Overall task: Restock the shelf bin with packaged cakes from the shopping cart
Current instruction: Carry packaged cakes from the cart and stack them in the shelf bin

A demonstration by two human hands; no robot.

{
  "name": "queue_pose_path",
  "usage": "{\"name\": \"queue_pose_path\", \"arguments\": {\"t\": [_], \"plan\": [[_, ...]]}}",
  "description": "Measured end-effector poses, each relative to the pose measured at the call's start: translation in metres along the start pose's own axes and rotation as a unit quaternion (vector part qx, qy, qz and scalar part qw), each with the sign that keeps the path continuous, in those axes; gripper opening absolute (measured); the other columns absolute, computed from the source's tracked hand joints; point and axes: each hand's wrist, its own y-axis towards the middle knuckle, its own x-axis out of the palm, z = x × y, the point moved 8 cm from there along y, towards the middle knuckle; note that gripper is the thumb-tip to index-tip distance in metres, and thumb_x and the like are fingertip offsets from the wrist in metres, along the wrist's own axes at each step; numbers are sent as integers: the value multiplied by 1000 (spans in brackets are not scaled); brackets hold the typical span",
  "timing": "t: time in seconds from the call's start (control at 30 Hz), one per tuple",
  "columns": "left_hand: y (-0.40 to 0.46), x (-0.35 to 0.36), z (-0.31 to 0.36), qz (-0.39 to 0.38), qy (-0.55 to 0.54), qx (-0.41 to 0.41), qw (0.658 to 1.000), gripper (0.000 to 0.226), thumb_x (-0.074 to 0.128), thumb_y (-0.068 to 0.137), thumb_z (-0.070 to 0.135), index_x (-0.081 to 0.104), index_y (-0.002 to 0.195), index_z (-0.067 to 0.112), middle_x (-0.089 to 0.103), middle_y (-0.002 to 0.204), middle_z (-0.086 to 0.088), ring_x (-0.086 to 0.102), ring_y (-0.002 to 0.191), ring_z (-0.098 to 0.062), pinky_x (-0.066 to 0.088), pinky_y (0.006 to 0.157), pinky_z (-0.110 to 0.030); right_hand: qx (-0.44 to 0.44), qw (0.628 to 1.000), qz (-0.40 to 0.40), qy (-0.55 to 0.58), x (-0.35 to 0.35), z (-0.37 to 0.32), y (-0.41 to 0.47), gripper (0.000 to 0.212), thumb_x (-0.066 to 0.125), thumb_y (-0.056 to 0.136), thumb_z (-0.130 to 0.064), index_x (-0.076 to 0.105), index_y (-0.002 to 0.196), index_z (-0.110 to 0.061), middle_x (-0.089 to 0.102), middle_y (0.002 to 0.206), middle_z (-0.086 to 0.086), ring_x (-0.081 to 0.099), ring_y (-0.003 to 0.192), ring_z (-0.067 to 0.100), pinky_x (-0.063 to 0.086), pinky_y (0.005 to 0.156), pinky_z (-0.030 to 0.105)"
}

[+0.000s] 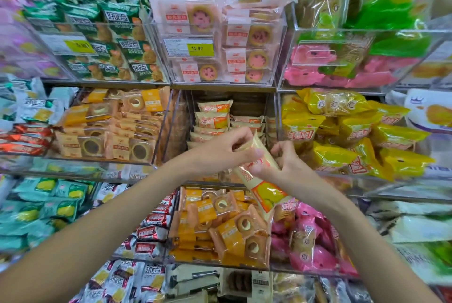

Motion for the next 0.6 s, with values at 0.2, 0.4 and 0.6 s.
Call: {"name": "queue_pose_path", "arguments": {"t": [0.2,0.4,0.6], "plan": [[-5,-13,-4,150,-104,17,983,25,54,80,48,48,77,24,56,68,17,54,63,4,42,56,-15,12,983,27,180,-12,4,0,48,62,76,-55,49,107,-21,64,84,-5,64,69,-5,49,61,14],[-15,11,-35,316,-230,-63,918,19,48,93,40,48,81,26,62,73,10,60,60,5,46,50,-15,-44,958,60,277,-13,-3,-14,59,75,70,-43,46,121,-31,64,114,1,68,96,13,57,69,30],[-22,-5,-7,202,104,56,972,15,48,93,37,38,100,28,38,131,7,36,122,-6,36,94,-22,-70,983,92,142,-21,-7,-16,36,68,85,-22,45,112,-30,61,103,-1,67,80,2,53,60,18]]}}
